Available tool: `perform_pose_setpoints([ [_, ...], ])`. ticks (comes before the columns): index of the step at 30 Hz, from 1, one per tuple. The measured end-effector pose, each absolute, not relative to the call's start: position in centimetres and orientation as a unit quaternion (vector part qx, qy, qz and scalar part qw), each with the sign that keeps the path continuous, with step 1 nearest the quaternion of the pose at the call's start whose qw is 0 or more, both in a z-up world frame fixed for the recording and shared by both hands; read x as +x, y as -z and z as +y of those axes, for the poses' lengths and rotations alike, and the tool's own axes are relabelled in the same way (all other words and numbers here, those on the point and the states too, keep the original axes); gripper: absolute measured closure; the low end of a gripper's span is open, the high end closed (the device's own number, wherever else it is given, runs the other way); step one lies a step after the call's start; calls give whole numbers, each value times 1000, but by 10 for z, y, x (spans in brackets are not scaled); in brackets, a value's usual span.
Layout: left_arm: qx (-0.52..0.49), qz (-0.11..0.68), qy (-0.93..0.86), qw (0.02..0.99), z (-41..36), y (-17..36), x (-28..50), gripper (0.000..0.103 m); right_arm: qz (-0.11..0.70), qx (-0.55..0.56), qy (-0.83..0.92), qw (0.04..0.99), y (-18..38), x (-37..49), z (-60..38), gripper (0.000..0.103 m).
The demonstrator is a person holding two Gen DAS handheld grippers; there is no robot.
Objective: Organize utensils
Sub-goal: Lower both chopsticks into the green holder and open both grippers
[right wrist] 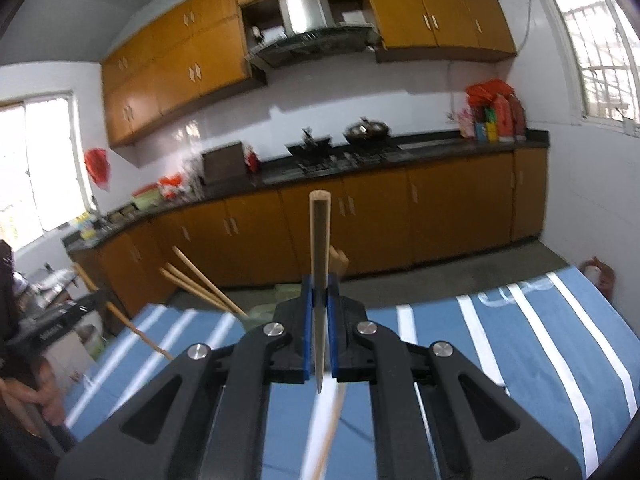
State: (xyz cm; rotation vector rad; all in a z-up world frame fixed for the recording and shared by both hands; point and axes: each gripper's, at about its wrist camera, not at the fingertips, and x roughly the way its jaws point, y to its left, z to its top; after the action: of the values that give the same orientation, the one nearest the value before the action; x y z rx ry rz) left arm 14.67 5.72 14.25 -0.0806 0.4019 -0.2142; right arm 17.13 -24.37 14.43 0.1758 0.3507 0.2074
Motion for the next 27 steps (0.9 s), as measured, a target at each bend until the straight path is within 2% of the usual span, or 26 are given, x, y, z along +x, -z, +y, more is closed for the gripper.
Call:
perform_pose_setpoints([
  [6,-50,144,122,981,33,-176,155,96,115,79,-115,984,-186,174,-227,95],
  [11,-60,110,112,986,14,-191,176,96,95,76,-101,987,-196,198,-220,95],
  [27,-72,162,105,979,3,-146,229,96,163,83,-95,978,-152,277,-206,95],
])
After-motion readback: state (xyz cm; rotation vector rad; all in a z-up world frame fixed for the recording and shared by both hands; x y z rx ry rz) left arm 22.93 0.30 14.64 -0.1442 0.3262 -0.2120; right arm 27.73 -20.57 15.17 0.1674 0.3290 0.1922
